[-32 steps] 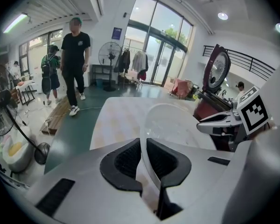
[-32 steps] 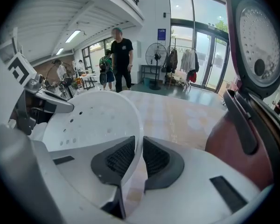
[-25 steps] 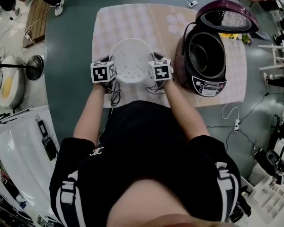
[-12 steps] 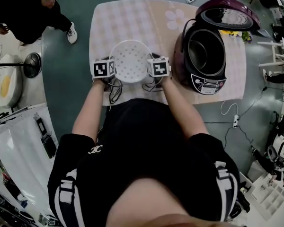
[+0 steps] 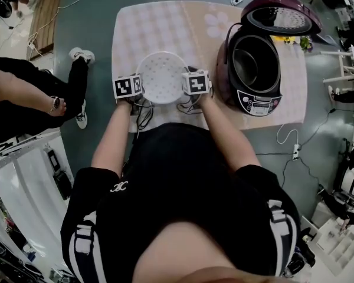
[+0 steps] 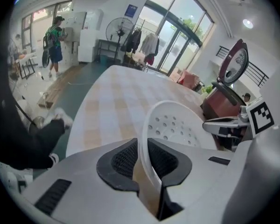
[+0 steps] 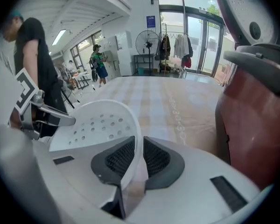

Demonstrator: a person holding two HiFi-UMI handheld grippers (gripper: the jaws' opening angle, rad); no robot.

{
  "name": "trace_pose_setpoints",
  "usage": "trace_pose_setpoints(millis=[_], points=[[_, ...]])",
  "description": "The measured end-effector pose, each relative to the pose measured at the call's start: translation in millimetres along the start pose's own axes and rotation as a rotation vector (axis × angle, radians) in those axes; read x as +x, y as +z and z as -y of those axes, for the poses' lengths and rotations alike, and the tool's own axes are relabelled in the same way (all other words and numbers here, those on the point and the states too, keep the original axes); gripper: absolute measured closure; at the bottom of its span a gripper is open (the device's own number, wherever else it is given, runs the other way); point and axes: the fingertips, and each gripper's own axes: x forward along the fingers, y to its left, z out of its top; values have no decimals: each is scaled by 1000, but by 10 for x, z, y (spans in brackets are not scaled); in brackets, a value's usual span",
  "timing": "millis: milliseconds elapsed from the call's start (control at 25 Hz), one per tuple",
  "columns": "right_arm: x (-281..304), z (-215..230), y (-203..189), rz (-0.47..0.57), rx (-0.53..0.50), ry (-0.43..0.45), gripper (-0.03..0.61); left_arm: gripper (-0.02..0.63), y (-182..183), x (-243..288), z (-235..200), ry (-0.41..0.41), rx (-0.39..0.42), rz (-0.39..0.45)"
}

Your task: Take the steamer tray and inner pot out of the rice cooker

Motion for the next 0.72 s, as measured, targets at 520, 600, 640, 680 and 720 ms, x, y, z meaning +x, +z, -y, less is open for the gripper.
trace_pose_setpoints(millis=[520, 600, 640, 680, 720], points=[[-941, -126, 1060, 415, -31, -1, 520, 557, 917, -1058, 393, 82, 208, 431], [-1243, -175, 1295, 523, -46, 3, 520, 557, 1094, -1307, 533, 92, 249, 508], [-1400, -195, 1395, 578, -55, 5, 520, 557, 1174, -1431, 609, 99, 272, 546], [-1561, -211, 1485, 634, -66, 3, 520, 557, 1248, -1556, 686, 107, 295, 584], [-1726, -226, 1567, 690, -78, -1, 520, 558, 1312, -1680, 764, 115, 316, 620]])
